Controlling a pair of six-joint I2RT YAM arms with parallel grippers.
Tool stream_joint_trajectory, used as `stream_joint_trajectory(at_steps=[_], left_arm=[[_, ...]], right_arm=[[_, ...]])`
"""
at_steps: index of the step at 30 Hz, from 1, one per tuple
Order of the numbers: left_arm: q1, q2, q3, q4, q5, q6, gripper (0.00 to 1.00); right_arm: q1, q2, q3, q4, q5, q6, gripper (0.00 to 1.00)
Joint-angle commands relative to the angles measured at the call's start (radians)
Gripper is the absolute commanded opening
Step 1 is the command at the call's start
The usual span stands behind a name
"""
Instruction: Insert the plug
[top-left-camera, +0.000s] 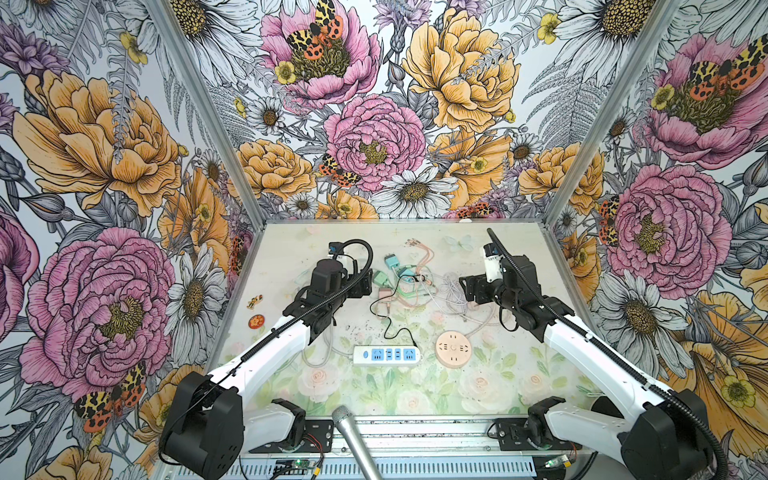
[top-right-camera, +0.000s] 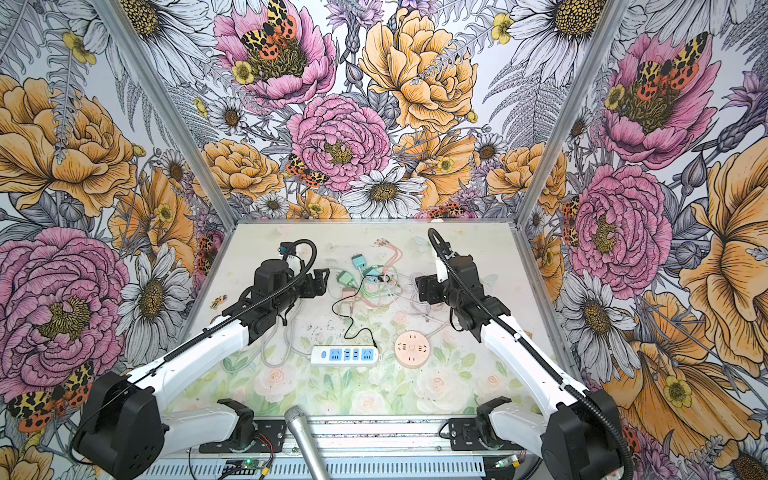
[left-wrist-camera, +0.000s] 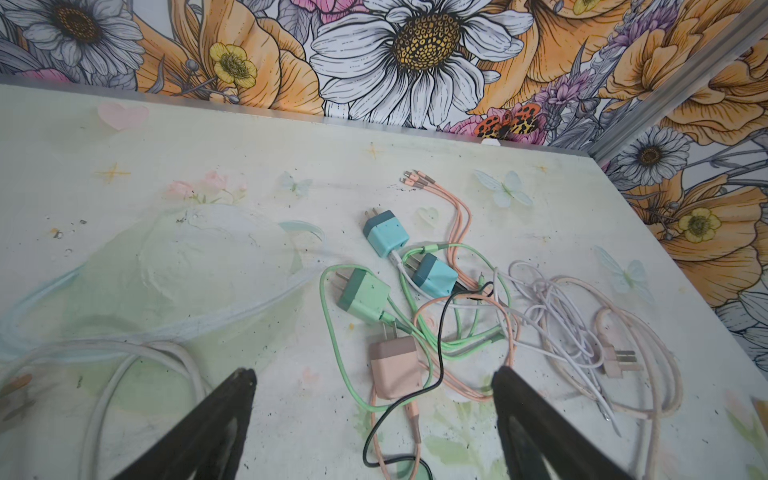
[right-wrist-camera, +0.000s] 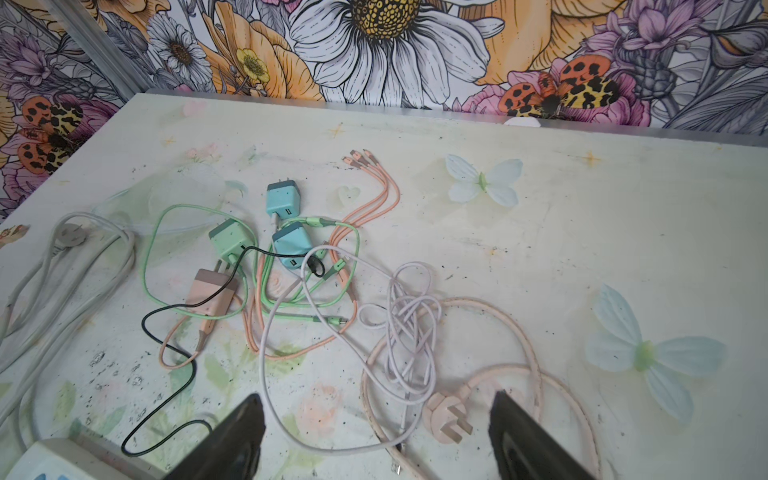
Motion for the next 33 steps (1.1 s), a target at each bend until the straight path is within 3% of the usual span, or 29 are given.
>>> stream_joint_trajectory(at_steps=[1, 15, 25, 33], left_arm=[[-0.037, -0.018, -0.024, -0.047, -0.025, -0.013, 0.91], [-0.099, -0.035, 0.001, -0.25, -0.069, -0.049, 0.79], [-0.1, 0.11, 0.113, -0.291, -0.062, -0.127, 0.75], [-0.1, 0.248, 0.218, -0.3, -0.047, -0.132, 0.7]], right_arm=[[0.032, 0.022, 0.038, -0.015, 0.015, -0.003, 0.85], [0.093, 0.083, 0.071, -0.027, 0.005, -0.081, 0.86], [0.114, 0.251, 0.18, -0.027, -0.02, -0.105, 0.83], [0.144, 0.355, 0.208, -0.029, -0.076, -0.091, 0.73]])
